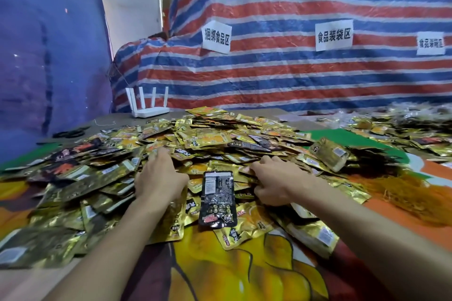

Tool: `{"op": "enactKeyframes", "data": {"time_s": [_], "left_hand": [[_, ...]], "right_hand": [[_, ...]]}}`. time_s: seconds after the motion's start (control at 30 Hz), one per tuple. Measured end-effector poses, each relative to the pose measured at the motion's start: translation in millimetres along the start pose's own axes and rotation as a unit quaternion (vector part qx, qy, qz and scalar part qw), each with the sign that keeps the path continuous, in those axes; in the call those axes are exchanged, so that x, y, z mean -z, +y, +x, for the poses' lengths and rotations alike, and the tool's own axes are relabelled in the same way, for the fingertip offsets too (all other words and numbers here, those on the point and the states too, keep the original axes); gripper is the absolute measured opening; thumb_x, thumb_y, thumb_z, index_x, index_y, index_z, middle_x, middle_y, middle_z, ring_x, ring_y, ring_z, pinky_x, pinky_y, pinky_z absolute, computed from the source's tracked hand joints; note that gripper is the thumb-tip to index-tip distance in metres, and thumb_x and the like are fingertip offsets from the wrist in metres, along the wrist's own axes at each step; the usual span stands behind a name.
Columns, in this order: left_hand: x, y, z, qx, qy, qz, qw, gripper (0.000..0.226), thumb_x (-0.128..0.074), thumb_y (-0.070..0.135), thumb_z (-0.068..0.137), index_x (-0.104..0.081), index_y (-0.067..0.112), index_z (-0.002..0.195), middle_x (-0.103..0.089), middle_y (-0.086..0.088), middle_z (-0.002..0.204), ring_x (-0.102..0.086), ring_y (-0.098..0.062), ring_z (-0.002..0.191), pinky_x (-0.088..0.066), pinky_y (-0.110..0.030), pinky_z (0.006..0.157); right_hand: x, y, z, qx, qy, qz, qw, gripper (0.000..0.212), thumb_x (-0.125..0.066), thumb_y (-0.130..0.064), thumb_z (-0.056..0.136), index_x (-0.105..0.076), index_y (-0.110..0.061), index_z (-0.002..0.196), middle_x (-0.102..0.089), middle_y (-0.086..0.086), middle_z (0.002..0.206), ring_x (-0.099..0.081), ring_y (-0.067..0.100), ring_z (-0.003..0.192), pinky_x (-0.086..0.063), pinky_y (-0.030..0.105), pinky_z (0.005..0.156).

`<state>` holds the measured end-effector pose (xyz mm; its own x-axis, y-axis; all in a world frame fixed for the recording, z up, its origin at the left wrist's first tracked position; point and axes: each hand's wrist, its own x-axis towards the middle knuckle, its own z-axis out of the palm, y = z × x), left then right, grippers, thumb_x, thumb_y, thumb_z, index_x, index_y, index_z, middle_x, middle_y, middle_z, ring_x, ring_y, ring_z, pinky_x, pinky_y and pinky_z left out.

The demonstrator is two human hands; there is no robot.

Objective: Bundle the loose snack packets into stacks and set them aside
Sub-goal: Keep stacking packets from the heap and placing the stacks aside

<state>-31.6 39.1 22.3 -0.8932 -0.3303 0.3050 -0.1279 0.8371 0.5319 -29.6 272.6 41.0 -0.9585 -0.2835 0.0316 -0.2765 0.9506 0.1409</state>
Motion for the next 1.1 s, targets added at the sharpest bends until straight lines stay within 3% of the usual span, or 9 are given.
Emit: {"op": "enactKeyframes", "data": {"time_s": [0.2,0.4,0.47,0.6,0.73,0.87,0.93,1.0,1.1], "left_hand": [[-11,-5,8,-0.013,0.035,0.045,0.998,0.073,-0.068,0.024,0.087,-0.031,0.025,0.149,-0.039,-0.009,0.149,-0.049,-0.033,0.127,-0.039,-0.049,0.101],[-15,-9,13,-0.040,0.077,0.064,0.994,0.038,-0.054,0.037,0.101,-0.055,0.036,0.139,-0.066,0.000,0.128,-0.056,-0.026,0.122,-0.036,-0.044,0.103],[-12,-9,13,-0.048,0.104,0.036,0.993,0.031,-0.053,0.035,0.102,-0.062,0.038,0.131,-0.070,0.000,0.119,-0.060,-0.026,0.116,-0.037,-0.044,0.102],[-8,-5,10,-0.067,0.162,-0.029,0.984,0.026,-0.052,0.031,0.104,-0.068,0.035,0.124,-0.072,0.001,0.114,-0.062,-0.028,0.111,-0.036,-0.047,0.103],[-5,-4,10,-0.094,0.203,-0.100,0.970,0.028,-0.051,0.029,0.104,-0.069,0.029,0.125,-0.074,-0.002,0.110,-0.064,-0.030,0.105,-0.040,-0.052,0.105],[-2,-4,14,-0.137,0.250,-0.212,0.935,0.027,-0.048,0.020,0.106,-0.067,0.017,0.125,-0.072,-0.002,0.091,-0.065,-0.021,0.079,-0.052,-0.032,0.065],[1,0,14,-0.141,0.278,-0.258,0.914,0.024,-0.047,0.014,0.105,-0.065,0.011,0.122,-0.066,0.006,0.083,-0.062,-0.005,0.070,-0.041,-0.013,0.052],[2,3,14,-0.139,0.287,-0.315,0.894,0.025,-0.048,0.008,0.104,-0.062,0.006,0.125,-0.060,0.017,0.082,-0.061,0.007,0.073,-0.046,-0.009,0.059],[-2,6,16,-0.102,0.240,-0.381,0.887,0.029,-0.047,0.011,0.105,-0.055,0.008,0.133,-0.067,0.006,0.100,-0.063,-0.003,0.090,-0.053,-0.017,0.075]], "right_hand": [[-4,-1,-1,0.005,0.148,0.045,0.988,0.029,-0.056,-0.027,0.096,-0.066,-0.030,0.123,-0.067,-0.003,0.117,-0.062,0.025,0.110,-0.051,0.036,0.073],[5,-4,2,-0.011,0.262,0.251,0.932,0.016,-0.074,-0.038,0.090,-0.078,-0.035,0.105,-0.075,-0.014,0.090,-0.068,0.017,0.082,-0.057,0.038,0.069],[11,-8,7,-0.021,0.280,0.341,0.897,0.006,-0.076,-0.032,0.089,-0.080,-0.030,0.093,-0.072,-0.013,0.072,-0.067,0.016,0.067,-0.059,0.043,0.062],[24,-20,16,-0.033,0.326,0.500,0.801,0.012,-0.071,-0.023,0.093,-0.078,-0.016,0.087,-0.075,0.004,0.077,-0.072,0.029,0.070,-0.059,0.056,0.059],[28,-35,31,-0.068,0.333,0.572,0.747,0.012,-0.071,-0.019,0.091,-0.076,-0.016,0.081,-0.074,0.008,0.077,-0.072,0.034,0.077,-0.059,0.049,0.059],[19,-38,48,-0.132,0.298,0.720,0.612,0.013,-0.070,-0.022,0.092,-0.073,-0.015,0.081,-0.077,0.015,0.085,-0.074,0.038,0.082,-0.061,0.058,0.070],[7,-36,56,-0.148,0.289,0.764,0.558,0.010,-0.067,-0.024,0.096,-0.071,-0.015,0.093,-0.076,0.020,0.096,-0.074,0.040,0.085,-0.060,0.060,0.072],[-3,-35,63,-0.174,0.288,0.770,0.543,0.027,-0.063,-0.026,0.099,-0.063,-0.011,0.121,-0.071,0.018,0.114,-0.071,0.039,0.096,-0.059,0.058,0.083],[-7,-34,65,-0.206,0.310,0.765,0.526,0.041,-0.059,-0.027,0.102,-0.049,-0.012,0.138,-0.061,0.013,0.125,-0.065,0.033,0.109,-0.055,0.057,0.094]]}}
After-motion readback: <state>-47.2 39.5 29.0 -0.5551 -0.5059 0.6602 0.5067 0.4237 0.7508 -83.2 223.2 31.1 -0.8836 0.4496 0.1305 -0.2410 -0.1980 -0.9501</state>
